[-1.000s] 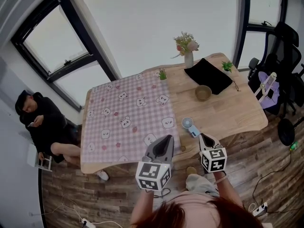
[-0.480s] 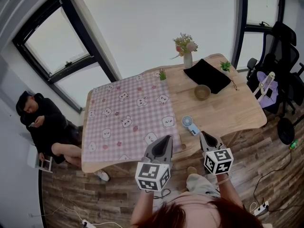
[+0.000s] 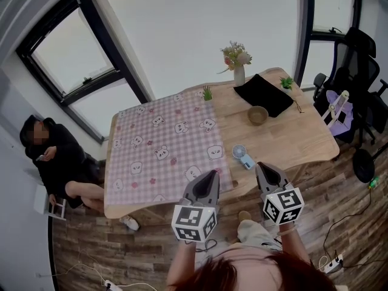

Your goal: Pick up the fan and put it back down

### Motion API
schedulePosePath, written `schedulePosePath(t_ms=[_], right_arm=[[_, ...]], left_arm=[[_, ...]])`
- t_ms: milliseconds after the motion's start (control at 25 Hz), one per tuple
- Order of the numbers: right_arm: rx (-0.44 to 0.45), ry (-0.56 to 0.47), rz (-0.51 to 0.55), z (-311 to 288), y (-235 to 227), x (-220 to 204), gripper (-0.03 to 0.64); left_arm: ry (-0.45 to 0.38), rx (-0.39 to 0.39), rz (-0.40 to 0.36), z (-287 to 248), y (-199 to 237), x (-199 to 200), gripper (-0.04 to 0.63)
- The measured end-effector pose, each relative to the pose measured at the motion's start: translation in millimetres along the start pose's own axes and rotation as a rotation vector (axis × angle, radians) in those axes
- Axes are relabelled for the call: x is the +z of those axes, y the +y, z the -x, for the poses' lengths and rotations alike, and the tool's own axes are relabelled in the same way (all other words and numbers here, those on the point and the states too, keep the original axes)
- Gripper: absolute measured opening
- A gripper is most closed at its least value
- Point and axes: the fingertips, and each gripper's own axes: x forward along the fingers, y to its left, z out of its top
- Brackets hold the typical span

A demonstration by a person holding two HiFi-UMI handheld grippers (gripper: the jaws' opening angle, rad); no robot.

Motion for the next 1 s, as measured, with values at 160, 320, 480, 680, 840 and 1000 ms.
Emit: schedulePosePath(t_ms=[160, 320, 480, 680, 840, 1000], right_arm=[[-0.025, -0.028, 0.003, 9, 4, 7, 0.0], [-0.044, -0.053, 0.007, 17, 6, 14, 0.0], [-0.053, -0.07, 0.033, 23, 9, 18, 0.0], [-0.056, -0.082, 0.07, 29, 16, 24, 0.0], [-0.05, -0.086, 0.082, 31, 21, 26, 0.0], [-0.038, -0.093, 0.091, 33, 29, 31, 0.0]], left_arm=[[0.0, -0.004, -0.005, 7, -1, -1, 0.014], [-0.005, -0.011, -0.008, 13, -3, -1, 0.014], [-0.01, -0.016, -0.008, 18, -5, -2, 0.014], [-0.013, -0.017, -0.003, 27, -7, -3, 0.014], [-0.016, -0.01, 0.001, 34, -7, -5, 0.014], [-0.022, 0.005, 0.006, 44, -6, -5, 0.014]])
